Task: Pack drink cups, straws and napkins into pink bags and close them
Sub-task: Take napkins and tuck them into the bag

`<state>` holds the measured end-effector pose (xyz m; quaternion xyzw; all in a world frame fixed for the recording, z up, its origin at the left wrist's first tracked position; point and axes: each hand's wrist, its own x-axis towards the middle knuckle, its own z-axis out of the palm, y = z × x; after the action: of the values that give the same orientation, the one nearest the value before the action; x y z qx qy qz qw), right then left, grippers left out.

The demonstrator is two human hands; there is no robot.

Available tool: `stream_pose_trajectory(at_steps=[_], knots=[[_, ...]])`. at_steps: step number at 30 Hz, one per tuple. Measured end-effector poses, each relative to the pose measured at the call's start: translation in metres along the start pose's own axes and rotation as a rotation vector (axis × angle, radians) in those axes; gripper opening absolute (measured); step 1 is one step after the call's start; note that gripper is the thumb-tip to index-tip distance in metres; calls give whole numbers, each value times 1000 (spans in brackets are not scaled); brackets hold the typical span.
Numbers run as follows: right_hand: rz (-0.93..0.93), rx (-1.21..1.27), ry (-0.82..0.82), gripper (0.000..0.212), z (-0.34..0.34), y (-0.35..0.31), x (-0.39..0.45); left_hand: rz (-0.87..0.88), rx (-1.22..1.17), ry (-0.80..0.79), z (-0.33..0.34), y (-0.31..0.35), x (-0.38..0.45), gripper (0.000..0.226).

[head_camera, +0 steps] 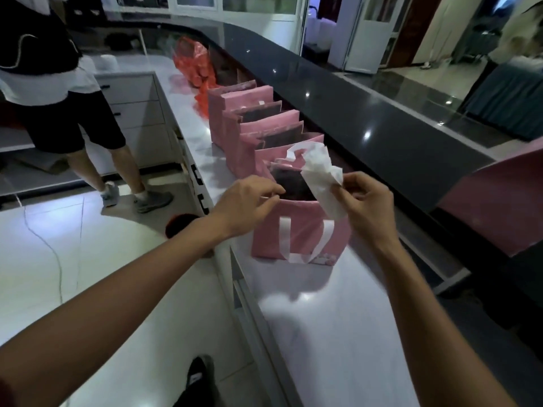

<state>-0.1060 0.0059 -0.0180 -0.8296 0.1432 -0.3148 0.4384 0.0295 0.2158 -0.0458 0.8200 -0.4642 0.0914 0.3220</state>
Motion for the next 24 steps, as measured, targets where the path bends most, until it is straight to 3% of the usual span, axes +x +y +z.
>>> stream_pose_trajectory(at_steps=[4, 7, 12, 15, 20, 24], knots=[[-45, -142, 6, 15, 3, -2, 36, 70, 47, -132, 17, -18, 41, 24], [-58, -191, -26, 9, 19, 2, 55, 25, 114, -278, 26, -36, 62, 30], [4, -232, -109, 6, 53, 17, 66, 0, 75, -362, 26, -64, 65, 59], [87, -370, -234, 8, 65, 23, 74, 41, 44, -335, 29, -78, 61, 64], [256, -693, -617, 30, 69, 25, 81, 87, 4, -297, 35, -93, 64, 57], [388, -781, -751, 19, 73, 26, 86, 132, 0, -310, 38, -94, 63, 64]])
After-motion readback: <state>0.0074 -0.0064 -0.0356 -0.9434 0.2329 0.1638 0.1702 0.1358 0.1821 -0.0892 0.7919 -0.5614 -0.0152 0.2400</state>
